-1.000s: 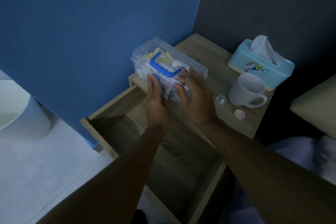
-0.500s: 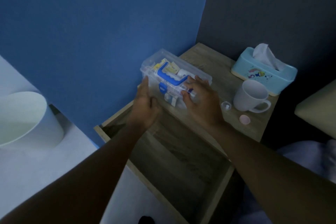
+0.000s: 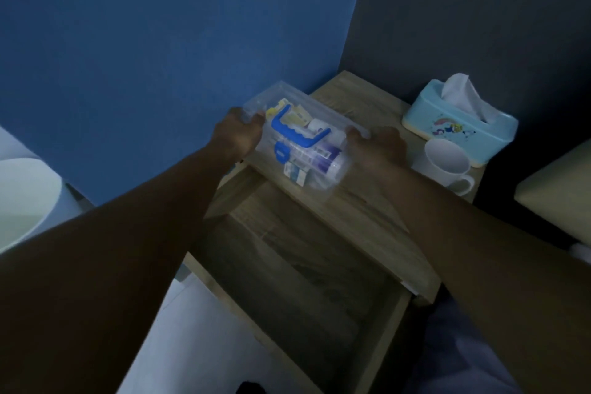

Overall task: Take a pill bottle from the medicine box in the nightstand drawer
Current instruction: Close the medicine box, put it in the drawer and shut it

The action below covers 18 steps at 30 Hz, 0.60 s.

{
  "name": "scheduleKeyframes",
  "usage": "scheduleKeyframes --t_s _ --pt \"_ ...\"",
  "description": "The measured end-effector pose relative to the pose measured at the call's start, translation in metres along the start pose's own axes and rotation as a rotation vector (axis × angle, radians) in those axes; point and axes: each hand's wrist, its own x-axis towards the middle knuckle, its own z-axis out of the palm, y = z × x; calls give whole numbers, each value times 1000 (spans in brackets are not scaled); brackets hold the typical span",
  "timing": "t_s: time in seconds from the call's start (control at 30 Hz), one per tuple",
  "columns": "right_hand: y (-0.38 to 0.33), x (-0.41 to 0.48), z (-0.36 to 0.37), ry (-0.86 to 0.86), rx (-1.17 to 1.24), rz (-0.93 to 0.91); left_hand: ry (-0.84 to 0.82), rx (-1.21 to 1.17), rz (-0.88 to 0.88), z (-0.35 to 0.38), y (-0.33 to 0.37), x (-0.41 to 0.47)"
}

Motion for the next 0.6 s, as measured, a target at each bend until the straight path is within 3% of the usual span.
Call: scheduleKeyframes --t_s 0.23,0.37,0.6 --pt "5 -17 -16 -53 324 193 -3 -146 -18 -12 -2 -23" --pt "18 -49 -27 -151 438 223 31 -81 -11 -32 -8 -54" --pt "43 -121 -45 -126 539 233 87 40 -24 -61 -23 -119"
